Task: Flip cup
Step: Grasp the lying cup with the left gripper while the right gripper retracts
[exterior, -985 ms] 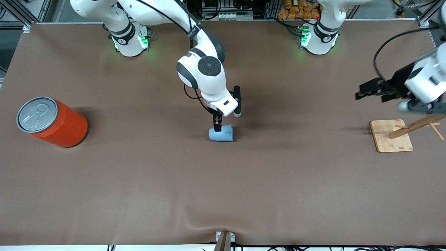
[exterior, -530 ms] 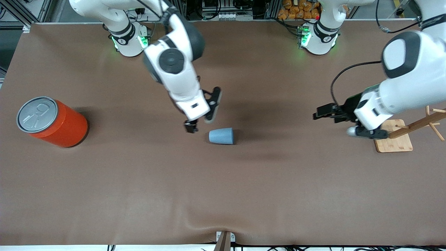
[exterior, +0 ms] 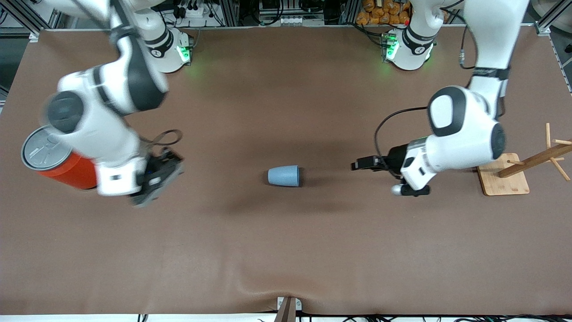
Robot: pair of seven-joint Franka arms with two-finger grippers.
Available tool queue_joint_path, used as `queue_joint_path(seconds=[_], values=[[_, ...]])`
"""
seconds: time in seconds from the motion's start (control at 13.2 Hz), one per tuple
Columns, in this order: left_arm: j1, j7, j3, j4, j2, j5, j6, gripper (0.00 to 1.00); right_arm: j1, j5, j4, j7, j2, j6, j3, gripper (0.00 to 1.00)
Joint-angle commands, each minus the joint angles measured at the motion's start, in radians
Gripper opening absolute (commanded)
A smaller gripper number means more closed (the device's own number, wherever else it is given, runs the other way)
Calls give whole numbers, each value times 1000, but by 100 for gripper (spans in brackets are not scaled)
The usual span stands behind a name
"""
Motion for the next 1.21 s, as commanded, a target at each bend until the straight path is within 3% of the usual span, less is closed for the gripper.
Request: queue_joint_path(seconds=[0.0, 0.23, 0.53, 0.91, 1.14], values=[[-35, 41, 2, -30, 38, -110, 64, 100, -115, 39, 37, 88, 12, 2, 24, 100], [-32, 223, 2, -45, 84, -273, 70, 100, -196, 39, 23, 157, -26, -75, 22, 100], [-27, 625, 2, -87, 165, -622, 78, 100, -282, 39, 25, 235, -139, -227, 16, 100], [-79, 765, -9, -69, 249, -802, 78, 92, -299, 28, -43, 415, -345, -382, 4, 100], [-96, 866, -12, -49, 302, -900, 78, 90, -287, 13, -51, 538, -382, -455, -14, 100]])
